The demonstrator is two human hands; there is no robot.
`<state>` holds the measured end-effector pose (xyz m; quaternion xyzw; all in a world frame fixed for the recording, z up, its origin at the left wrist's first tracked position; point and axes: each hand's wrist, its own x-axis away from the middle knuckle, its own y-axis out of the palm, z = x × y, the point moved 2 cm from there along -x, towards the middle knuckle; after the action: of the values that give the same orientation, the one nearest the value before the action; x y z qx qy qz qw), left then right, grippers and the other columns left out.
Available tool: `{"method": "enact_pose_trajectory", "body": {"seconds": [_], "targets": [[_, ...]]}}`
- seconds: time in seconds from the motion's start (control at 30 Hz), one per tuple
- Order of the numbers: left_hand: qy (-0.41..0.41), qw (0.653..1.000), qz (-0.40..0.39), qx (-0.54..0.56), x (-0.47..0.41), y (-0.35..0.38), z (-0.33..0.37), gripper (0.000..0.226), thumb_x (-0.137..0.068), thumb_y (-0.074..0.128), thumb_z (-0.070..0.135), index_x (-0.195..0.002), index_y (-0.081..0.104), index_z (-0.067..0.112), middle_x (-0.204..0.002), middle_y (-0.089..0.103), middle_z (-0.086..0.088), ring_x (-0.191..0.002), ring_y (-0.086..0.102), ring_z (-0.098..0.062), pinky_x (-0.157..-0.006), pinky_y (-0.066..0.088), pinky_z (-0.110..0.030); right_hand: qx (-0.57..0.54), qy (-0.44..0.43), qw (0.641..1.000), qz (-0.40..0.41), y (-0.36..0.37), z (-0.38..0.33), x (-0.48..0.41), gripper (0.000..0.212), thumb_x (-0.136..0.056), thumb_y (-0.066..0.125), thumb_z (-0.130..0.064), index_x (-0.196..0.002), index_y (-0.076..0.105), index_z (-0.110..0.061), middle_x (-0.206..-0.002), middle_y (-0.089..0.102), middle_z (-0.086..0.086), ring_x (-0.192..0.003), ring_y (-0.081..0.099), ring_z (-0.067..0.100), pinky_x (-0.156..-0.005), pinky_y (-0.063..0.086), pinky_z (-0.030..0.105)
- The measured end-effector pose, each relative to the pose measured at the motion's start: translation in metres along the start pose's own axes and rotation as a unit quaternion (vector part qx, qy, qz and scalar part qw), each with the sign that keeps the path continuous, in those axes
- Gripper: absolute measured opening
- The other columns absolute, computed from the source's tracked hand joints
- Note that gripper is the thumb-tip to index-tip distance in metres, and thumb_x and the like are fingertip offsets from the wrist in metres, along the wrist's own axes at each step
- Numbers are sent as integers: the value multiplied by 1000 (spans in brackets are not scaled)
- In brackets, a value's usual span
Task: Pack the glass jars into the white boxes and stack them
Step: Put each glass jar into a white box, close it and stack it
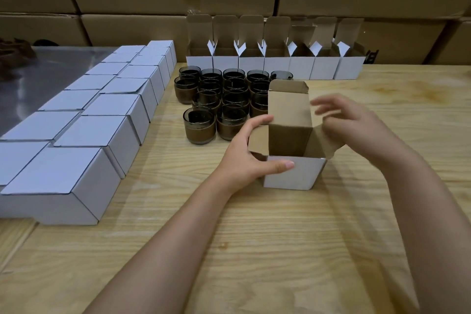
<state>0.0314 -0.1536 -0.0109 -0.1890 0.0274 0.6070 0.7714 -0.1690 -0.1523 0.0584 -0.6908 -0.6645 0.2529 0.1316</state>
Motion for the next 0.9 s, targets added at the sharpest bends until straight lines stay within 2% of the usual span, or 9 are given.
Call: {"method": "enact_pose_trajectory", "body": {"seconds": [0.1, 0.17, 0.3, 0.43, 0.53, 0.6, 0.67, 0.83, 0.9], "targets": [[7, 1000, 0, 0, 0, 3, 2, 84, -59, 90, 32, -131, 48, 36, -126, 50, 32, -118, 45, 14, -94, 38, -5, 176, -181, 962, 105, 12, -49, -10, 32, -87, 54, -13, -116, 62, -26, -105, 52, -8, -99, 47, 10, -81, 38, 23], [0, 1000, 2, -4, 0, 4, 3, 80, -55, 88, 40, -124, 47, 46, -124, 52, 30, -117, 47, 12, -92, 41, -7, 241, -245, 938, 39, 38, -76, -24, 28, -90, 55, -18, -116, 63, -26, -105, 48, -7, -107, 43, 12, -87, 36, 27], [-7, 1000, 23, 1, -2, 3, 2, 76, -49, 85, 48, -114, 46, 48, -118, 58, 25, -113, 52, 10, -90, 41, -9, 420, -147, 886, -132, 88, -88, -55, 30, -91, 58, -42, -119, 61, -31, -123, 47, 5, -124, 32, 26, -97, 31, 40], [-10, 1000, 20, 14, -5, 5, -5, 79, -47, 84, 46, -117, 48, 41, -120, 61, 16, -113, 57, 1, -97, 46, -24, 476, -66, 856, -192, 112, -85, -70, 40, -83, 63, -54, -116, 64, -30, -130, 44, 10, -129, 26, 32, -106, 22, 48], [-9, 999, 29, 12, -6, 5, -6, 71, -47, 81, 44, -111, 49, 42, -109, 63, 29, -107, 57, 8, -86, 44, -10, 509, -31, 833, -217, 123, -84, -76, 47, -84, 64, -51, -124, 58, -27, -129, 49, 7, -129, 30, 32, -109, 16, 50], [-2, 999, 33, 6, -5, 5, -4, 67, -50, 79, 42, -110, 50, 41, -104, 61, 37, -105, 55, 12, -81, 40, -3, 491, -18, 841, -227, 128, -84, -80, 44, -87, 64, -44, -124, 56, -23, -125, 55, 5, -125, 41, 30, -112, 18, 51], [0, 999, 34, 9, -6, 5, -4, 67, -50, 78, 41, -112, 51, 38, -107, 62, 30, -108, 55, 9, -82, 41, -4, 467, -9, 853, -231, 131, -82, -83, 38, -88, 64, -39, -120, 58, -19, -120, 58, 4, -117, 50, 27, -113, 19, 53], [14, 999, 31, 12, -6, 6, -4, 78, -49, 78, 43, -121, 51, 28, -119, 61, 12, -115, 55, -2, -92, 46, -23, 441, -11, 879, -184, 127, -89, -77, 31, -88, 64, -41, -108, 60, -18, -111, 60, 3, -114, 51, 27, -111, 15, 54], [15, 999, 40, 10, -5, 6, -3, 77, -49, 80, 46, -120, 50, 36, -123, 59, 12, -118, 53, -4, -97, 45, -29, 408, -19, 897, -170, 117, -98, -72, 32, -88, 64, -40, -110, 62, -18, -108, 61, 3, -113, 53, 26, -109, 27, 49]]}}
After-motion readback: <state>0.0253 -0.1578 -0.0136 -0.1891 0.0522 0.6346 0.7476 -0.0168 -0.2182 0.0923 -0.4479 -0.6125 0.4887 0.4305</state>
